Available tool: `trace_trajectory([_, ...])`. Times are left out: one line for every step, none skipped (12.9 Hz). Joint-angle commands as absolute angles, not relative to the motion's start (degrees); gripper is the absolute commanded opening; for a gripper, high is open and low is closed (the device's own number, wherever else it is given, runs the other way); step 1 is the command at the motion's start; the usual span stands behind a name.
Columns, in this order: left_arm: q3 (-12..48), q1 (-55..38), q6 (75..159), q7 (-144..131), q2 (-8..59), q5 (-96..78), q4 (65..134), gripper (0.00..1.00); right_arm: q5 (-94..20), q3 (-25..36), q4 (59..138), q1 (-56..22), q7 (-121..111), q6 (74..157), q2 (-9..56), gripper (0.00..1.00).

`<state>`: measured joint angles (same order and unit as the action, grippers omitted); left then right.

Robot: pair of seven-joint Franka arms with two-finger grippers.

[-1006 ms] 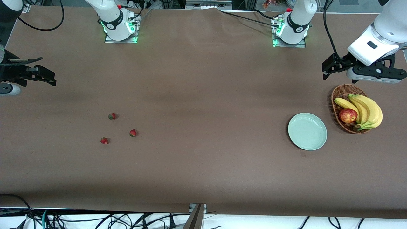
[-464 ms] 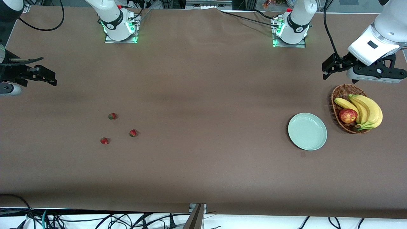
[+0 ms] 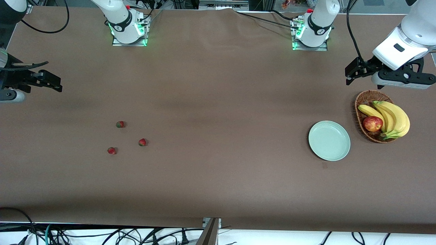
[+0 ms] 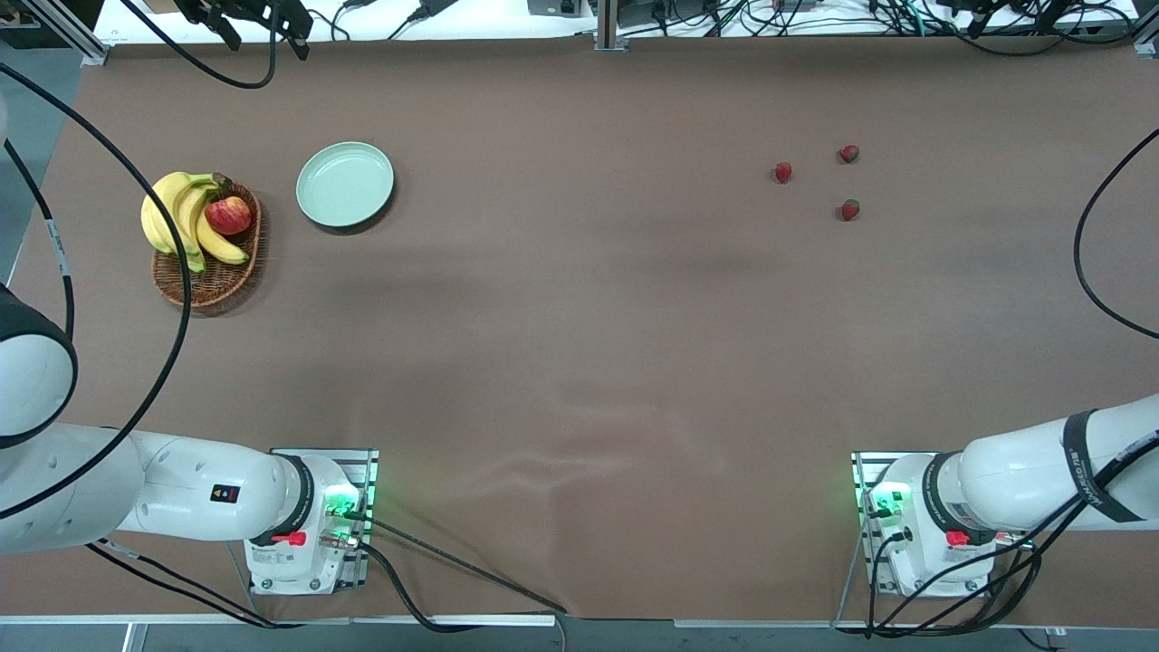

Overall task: Collect all strawberries into plate
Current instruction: 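Reach the right gripper down toward the nearest red strawberry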

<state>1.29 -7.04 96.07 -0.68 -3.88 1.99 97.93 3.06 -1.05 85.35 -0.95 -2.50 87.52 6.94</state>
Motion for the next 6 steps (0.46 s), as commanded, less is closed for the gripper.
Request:
trace_trajectory([0.6,-7.7,95.4,0.4,-3.1,2.7,96.3,1.00,3.0,-1.3,85.0,-3.2,-2.8,87.9,8.4,1.00])
trace_trajectory([0.6,-7.7,95.4,0.4,-3.1,2.7,96.3,1.00,3.0,-1.3,85.1,-4.0,-2.8,88.5,9.5,1.00])
trace_trajectory([0.6,-7.7,95.4,0.4,-3.1,2.7,96.3,1.00,3.1,-1.3,85.0,-4.9,-2.6,88.5,12.1,1.00])
trace_trajectory([0.5,-7.7,95.4,0.4,-3.1,2.7,96.3,1.00,3.1,-1.3,85.0,-5.1,-3.1,88.9,13.0,1.00])
trace_trajectory([0.5,-7.7,95.4,0.4,-3.1,2.7,96.3,1.00,3.2,-1.3,85.2,-5.5,-3.0,90.1,14.1,1.00])
trace_trajectory([0.5,-7.6,95.4,0.4,-3.1,2.6,96.3,1.00,3.1,-1.3,85.3,-7.2,-2.9,91.9,17.0,1.00])
